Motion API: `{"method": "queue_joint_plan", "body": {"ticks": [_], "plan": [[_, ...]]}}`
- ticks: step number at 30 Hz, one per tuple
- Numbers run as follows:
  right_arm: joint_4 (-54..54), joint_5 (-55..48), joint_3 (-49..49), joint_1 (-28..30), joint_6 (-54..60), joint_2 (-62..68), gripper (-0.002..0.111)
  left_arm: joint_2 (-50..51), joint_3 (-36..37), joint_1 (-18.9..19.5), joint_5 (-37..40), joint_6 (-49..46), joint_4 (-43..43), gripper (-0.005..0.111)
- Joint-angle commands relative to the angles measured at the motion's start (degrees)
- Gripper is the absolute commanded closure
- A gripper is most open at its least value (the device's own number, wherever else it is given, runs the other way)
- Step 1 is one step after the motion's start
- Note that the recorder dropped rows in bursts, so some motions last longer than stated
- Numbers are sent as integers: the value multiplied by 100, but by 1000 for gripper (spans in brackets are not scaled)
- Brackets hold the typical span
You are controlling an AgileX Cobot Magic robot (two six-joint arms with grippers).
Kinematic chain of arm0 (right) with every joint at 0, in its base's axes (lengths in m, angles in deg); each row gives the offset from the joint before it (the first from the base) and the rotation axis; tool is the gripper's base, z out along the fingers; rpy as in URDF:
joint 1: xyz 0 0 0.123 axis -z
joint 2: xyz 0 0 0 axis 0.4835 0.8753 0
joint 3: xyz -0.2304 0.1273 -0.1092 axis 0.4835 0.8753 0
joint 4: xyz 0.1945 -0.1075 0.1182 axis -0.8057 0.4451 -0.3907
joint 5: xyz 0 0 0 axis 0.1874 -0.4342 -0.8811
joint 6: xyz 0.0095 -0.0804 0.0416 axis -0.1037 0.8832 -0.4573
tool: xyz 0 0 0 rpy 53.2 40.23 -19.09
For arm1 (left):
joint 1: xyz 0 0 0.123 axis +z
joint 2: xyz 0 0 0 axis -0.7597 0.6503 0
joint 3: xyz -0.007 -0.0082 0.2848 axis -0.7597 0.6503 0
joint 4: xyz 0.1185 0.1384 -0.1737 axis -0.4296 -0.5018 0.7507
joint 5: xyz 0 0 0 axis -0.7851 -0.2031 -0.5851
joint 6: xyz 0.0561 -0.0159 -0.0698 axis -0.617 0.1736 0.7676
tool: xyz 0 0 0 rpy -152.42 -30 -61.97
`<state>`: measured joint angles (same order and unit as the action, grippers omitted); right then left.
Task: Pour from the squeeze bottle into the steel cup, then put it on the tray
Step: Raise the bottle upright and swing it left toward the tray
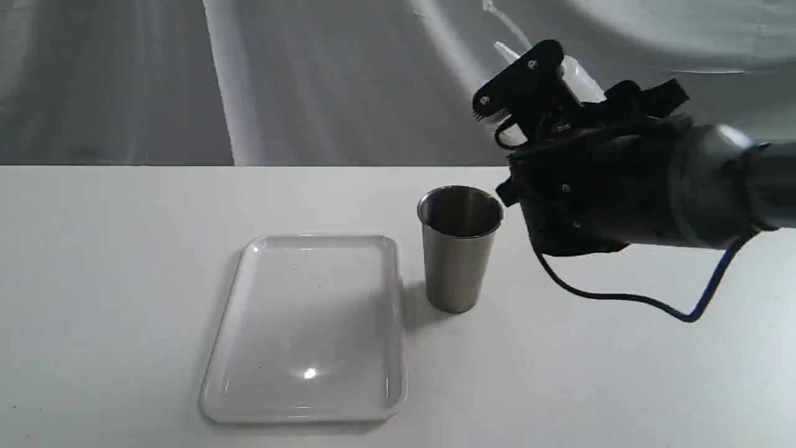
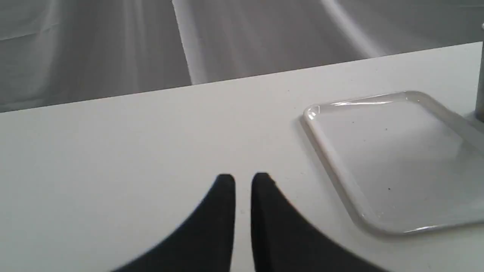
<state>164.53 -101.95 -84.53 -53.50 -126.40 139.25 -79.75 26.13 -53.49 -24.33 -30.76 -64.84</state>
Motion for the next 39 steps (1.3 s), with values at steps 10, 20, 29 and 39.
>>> {"method": "queue_joint_plan", "body": {"ticks": [10,20,29,39], "plan": [[-330,-9,-51,298,-745,-911,65,-29,25,-18,-37,10,-3,98],[-543,256,-27,413,-745,-1666,65,-29,25,-18,-37,10,-3,98],[-1810,1408,46,684,-709,-2183,65,-29,25,-18,-37,10,-3,98],[-2110,3253,585,1103,6,-2711,65,-29,25,-18,-37,10,-3,98]]}}
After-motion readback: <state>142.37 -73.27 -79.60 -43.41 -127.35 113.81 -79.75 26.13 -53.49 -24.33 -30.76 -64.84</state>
